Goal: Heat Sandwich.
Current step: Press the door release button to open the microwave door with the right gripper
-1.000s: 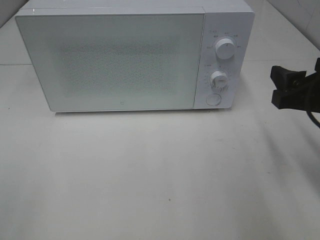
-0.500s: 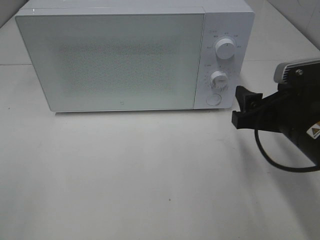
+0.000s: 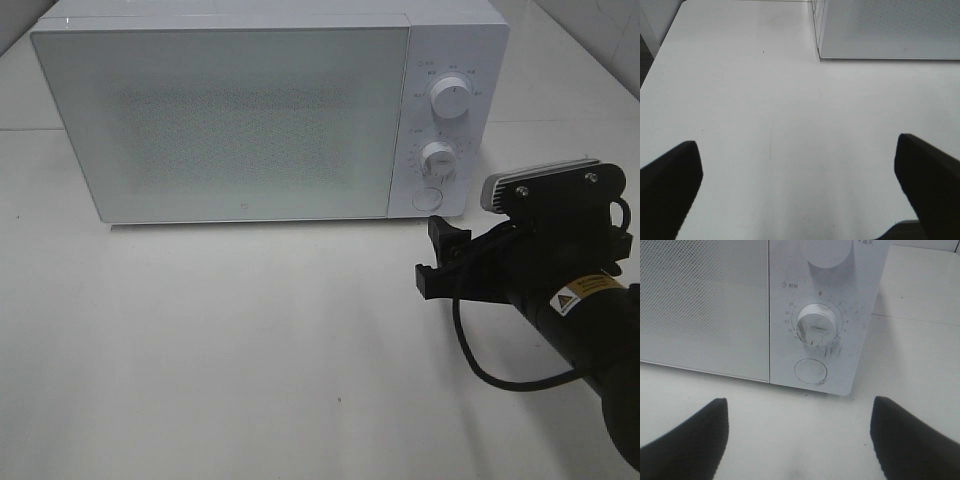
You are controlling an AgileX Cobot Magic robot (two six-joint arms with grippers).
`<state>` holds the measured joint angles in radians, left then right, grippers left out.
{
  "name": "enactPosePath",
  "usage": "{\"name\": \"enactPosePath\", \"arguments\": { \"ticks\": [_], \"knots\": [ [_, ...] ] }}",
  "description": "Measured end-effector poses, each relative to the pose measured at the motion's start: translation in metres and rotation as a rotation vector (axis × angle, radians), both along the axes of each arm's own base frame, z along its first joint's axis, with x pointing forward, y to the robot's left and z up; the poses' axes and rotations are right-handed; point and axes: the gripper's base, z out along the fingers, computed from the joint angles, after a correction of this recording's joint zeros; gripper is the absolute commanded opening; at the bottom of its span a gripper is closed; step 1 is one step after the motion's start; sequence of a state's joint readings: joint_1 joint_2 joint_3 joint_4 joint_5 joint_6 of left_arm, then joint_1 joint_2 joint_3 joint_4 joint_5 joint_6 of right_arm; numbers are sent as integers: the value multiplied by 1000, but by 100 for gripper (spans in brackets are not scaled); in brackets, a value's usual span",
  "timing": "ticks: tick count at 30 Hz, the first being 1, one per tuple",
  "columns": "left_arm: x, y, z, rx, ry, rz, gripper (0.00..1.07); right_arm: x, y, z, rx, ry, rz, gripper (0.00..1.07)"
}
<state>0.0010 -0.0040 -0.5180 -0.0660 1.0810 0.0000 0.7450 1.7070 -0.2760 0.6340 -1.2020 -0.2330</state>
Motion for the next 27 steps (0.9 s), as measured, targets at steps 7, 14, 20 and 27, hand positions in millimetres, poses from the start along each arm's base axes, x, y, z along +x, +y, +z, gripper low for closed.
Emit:
{"name": "enactPosePath", "arguments": {
  "ticks": [7,14,20,27],
  "knots": [
    [0,0,0,0,0,0,100,0,0,0,80,12,-25,75],
    [0,0,0,0,0,0,100,0,0,0,310,49,-92,75],
    [0,0,0,0,0,0,100,0,0,0,678,109,-200,75],
    [0,0,0,0,0,0,100,0,1,0,1027,167,-301,75]
  ]
}}
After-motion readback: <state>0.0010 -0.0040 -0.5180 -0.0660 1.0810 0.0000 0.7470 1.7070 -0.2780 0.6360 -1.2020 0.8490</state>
